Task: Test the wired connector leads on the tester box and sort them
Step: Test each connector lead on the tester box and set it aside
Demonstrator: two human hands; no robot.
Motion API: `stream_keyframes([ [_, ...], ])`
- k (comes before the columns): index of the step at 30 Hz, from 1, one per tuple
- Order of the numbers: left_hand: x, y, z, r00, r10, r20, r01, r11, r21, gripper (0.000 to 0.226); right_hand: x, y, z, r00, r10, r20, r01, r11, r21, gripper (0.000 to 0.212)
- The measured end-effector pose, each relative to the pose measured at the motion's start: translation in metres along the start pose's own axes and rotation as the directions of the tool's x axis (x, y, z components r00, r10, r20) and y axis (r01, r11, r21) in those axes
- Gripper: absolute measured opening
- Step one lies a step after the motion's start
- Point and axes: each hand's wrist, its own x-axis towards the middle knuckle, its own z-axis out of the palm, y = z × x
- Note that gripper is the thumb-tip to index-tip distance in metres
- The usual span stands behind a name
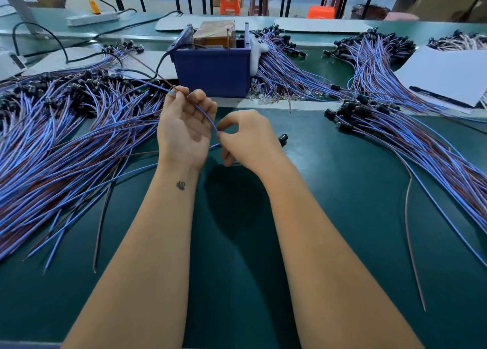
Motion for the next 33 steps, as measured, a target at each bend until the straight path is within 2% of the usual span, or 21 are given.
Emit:
stream_keyframes([
  [3, -0.003, 0.000, 0.000, 0.998, -0.020, 0.058, 0.020, 1.000, 0.010, 0.031, 0.003, 0.006, 0.001, 0.996, 0.046, -0.079, -0.038, 0.995, 0.095, 0.024],
  [6, -0.005, -0.006, 0.003, 0.995, -0.049, 0.091, 0.030, 0.979, 0.201, 0.031, 0.007, 0.012, 0.004, 0.965, 0.111, -0.238, -0.078, 0.987, 0.141, 0.020],
  [10, -0.009, -0.013, 0.005, 0.971, -0.179, 0.156, 0.079, 0.863, 0.498, 0.036, 0.009, 0.020, -0.004, 0.838, 0.261, -0.480, -0.071, 0.923, 0.379, 0.021],
  [11, -0.010, -0.014, 0.005, 0.950, -0.244, 0.193, 0.089, 0.807, 0.584, 0.037, 0.009, 0.022, -0.008, 0.793, 0.287, -0.537, -0.052, 0.911, 0.410, 0.020],
  [13, -0.013, -0.019, 0.003, 0.871, -0.400, 0.286, 0.089, 0.700, 0.709, 0.025, 0.008, 0.027, -0.014, 0.724, 0.325, -0.609, -0.020, 0.892, 0.452, 0.016],
  [15, -0.014, -0.021, 0.000, 0.794, -0.500, 0.347, 0.083, 0.654, 0.752, 0.024, 0.008, 0.032, -0.018, 0.701, 0.340, -0.627, -0.017, 0.887, 0.462, 0.021],
  [17, -0.013, -0.021, -0.003, 0.763, -0.516, 0.390, 0.045, 0.645, 0.763, 0.035, 0.007, 0.036, -0.021, 0.701, 0.349, -0.622, -0.028, 0.885, 0.465, 0.024],
  [20, -0.013, -0.024, -0.006, 0.763, -0.511, 0.396, -0.025, 0.589, 0.808, 0.055, 0.002, 0.040, -0.030, 0.732, 0.302, -0.610, -0.022, 0.907, 0.421, 0.022],
  [24, -0.012, -0.027, -0.006, 0.787, -0.484, 0.382, -0.046, 0.572, 0.819, 0.051, -0.006, 0.046, -0.059, 0.793, 0.160, -0.588, 0.030, 0.953, 0.300, 0.027],
  [27, -0.012, -0.028, -0.006, 0.818, -0.461, 0.344, -0.014, 0.581, 0.814, 0.047, -0.016, 0.057, -0.097, 0.822, 0.126, -0.555, 0.018, 0.969, 0.247, 0.024],
  [29, -0.012, -0.031, -0.005, 0.829, -0.452, 0.328, -0.003, 0.583, 0.813, 0.045, -0.023, 0.070, -0.125, 0.811, 0.178, -0.558, -0.094, 0.980, 0.176, 0.022],
  [30, -0.012, -0.032, -0.005, 0.832, -0.451, 0.322, 0.001, 0.582, 0.813, 0.044, -0.028, 0.077, -0.137, 0.781, 0.221, -0.585, -0.200, 0.975, 0.101, 0.020],
  [31, -0.012, -0.033, -0.004, 0.836, -0.449, 0.314, 0.004, 0.578, 0.816, 0.044, -0.033, 0.085, -0.149, 0.729, 0.266, -0.630, -0.336, 0.942, 0.008, 0.020],
  [33, -0.012, -0.034, -0.002, 0.843, -0.446, 0.301, 0.007, 0.567, 0.823, 0.043, -0.046, 0.098, -0.164, 0.602, 0.353, -0.716, -0.615, 0.777, -0.133, 0.021],
])
